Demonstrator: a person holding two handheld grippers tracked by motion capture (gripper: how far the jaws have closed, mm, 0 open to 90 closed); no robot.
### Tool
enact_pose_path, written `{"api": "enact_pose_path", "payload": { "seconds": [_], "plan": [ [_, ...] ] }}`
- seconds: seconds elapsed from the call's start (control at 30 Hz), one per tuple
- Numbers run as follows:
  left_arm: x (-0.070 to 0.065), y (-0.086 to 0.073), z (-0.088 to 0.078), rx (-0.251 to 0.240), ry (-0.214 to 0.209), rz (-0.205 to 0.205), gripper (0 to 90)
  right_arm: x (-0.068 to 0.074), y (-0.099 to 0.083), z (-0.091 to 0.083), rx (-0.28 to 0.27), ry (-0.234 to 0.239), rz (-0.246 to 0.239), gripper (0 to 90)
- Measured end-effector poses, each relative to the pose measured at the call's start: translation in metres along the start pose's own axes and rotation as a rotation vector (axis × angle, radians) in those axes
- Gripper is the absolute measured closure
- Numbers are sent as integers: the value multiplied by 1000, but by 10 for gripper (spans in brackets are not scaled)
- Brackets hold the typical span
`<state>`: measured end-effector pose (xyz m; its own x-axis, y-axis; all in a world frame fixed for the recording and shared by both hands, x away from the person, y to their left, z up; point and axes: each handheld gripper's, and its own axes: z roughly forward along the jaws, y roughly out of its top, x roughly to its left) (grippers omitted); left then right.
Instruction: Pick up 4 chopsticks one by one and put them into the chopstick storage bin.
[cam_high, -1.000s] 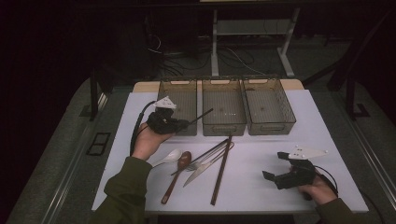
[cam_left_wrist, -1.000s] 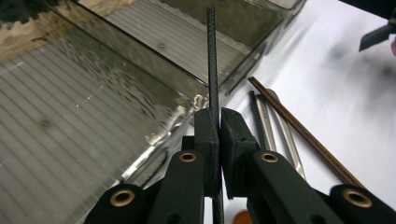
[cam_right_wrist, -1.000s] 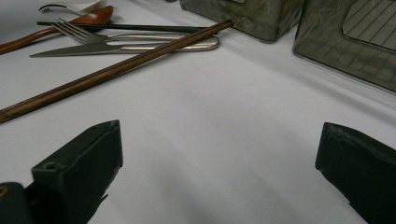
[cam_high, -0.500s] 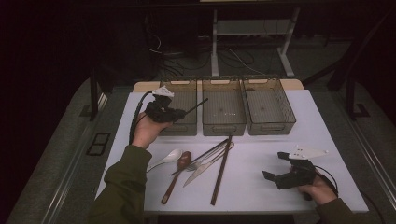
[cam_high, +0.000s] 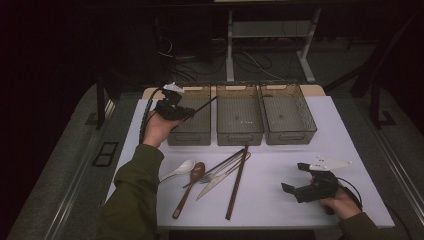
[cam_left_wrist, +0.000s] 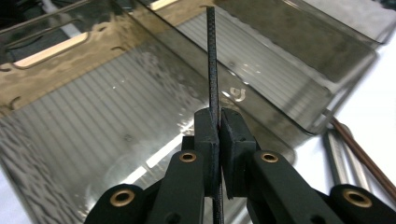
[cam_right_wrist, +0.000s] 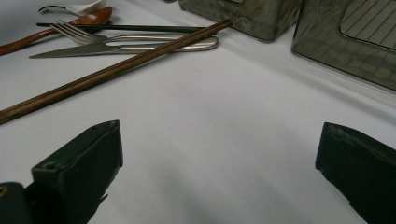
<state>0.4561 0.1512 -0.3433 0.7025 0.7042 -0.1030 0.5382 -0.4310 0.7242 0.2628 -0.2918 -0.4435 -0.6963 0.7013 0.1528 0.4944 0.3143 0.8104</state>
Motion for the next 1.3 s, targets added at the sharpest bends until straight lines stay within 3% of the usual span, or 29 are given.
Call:
{"api": "enact_pose_path", "payload": {
  "seconds": [0.07,0.37,0.7,1.17,1.3],
  "plan": [
    [5,2,2,4,17,-1,850,0,0,0,0,-1,0,4],
    [25,5,13,13,83,-78,850,0,0,-1,-2,2,3,4],
    [44,10,27,-6,121,-151,849,-1,0,-1,-8,5,7,4],
    [43,10,51,27,139,-182,837,-2,0,-3,-14,9,12,4],
    [43,11,49,22,152,-172,731,-2,0,-3,-14,10,11,4]
  ]
}}
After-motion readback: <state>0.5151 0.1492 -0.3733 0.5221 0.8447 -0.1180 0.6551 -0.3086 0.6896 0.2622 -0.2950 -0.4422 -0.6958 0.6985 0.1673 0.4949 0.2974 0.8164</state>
